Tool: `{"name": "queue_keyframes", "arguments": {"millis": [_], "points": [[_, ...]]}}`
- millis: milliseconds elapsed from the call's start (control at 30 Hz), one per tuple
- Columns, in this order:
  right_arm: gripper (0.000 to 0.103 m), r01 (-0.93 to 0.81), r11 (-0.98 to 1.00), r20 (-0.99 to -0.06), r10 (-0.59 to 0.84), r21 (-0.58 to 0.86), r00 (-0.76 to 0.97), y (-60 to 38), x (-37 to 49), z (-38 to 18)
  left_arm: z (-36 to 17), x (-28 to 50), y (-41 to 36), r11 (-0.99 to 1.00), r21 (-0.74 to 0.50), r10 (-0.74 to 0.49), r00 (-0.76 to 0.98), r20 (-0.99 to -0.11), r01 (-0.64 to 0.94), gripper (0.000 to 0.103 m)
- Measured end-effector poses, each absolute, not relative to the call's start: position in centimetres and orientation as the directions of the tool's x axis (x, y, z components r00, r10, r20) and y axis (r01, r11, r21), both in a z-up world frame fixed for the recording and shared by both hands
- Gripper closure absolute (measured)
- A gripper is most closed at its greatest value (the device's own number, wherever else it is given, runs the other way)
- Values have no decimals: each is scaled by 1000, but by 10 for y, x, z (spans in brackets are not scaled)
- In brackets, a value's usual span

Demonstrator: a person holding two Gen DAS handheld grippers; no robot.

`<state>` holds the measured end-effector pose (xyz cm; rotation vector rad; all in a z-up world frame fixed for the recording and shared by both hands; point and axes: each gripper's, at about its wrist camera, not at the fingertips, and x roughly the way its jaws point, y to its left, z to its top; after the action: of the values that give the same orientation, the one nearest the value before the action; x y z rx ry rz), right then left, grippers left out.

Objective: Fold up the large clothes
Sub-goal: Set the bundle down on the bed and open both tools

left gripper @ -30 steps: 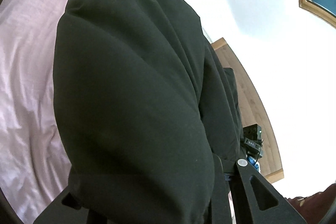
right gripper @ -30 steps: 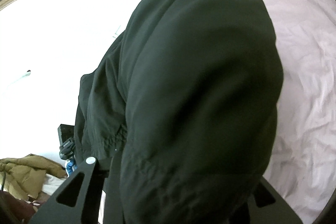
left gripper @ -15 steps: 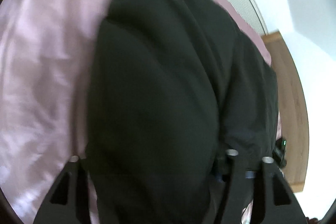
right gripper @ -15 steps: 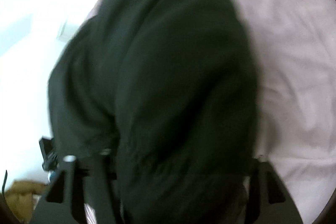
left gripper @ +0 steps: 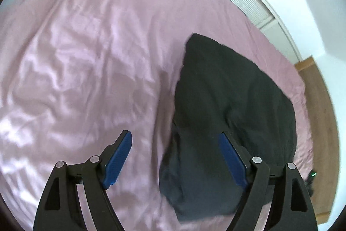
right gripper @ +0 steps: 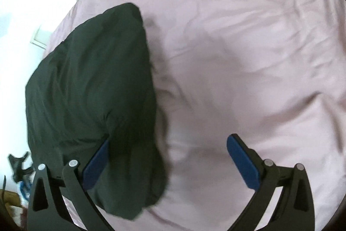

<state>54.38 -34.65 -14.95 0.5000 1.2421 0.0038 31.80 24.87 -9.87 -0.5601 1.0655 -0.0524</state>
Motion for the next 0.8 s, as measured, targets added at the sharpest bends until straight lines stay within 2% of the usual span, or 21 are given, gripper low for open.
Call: {"name": "queue_keyframes", "arguments": {"millis": [100, 133, 233, 267, 333, 367, 467, 667, 800], "points": [[0, 200, 948, -928, 174, 249, 329, -335, 533, -118, -92, 297, 167, 887, -406, -250, 510, -823, -221, 21], [0, 189, 954, -927, 162, 235, 337, -335, 522, -110, -85, 283, 168, 889, -401, -240, 518, -821, -223, 18], [0, 158, 950, -903, 194, 271, 383, -336, 495, -80, -63, 261, 132, 894, -385, -199, 568, -798, -228, 13], [0, 148, 950, -897, 199, 275, 394, -369, 467, -68, -55, 250, 121, 899, -381, -192, 588, -786, -215, 9], [0, 122, 955, -879, 194, 271, 436, -367, 431, -46, -40, 234, 105, 908, -366, -175, 609, -774, -204, 2], [0, 117, 957, -872, 188, 267, 452, -366, 407, -51, -34, 227, 98, 915, -354, -164, 620, -767, -196, 2], [0, 112, 960, -847, 168, 257, 504, -339, 356, -13, -13, 200, 79, 937, -317, -148, 649, -746, -150, 1], [0, 115, 973, -816, 102, 202, 569, -296, 272, 16, 15, 139, 60, 983, -180, -120, 617, -778, -36, 1], [0, 125, 977, -790, 63, 175, 610, -261, 214, 50, 31, 96, 58, 992, -123, -102, 641, -761, 12, 1]]}}
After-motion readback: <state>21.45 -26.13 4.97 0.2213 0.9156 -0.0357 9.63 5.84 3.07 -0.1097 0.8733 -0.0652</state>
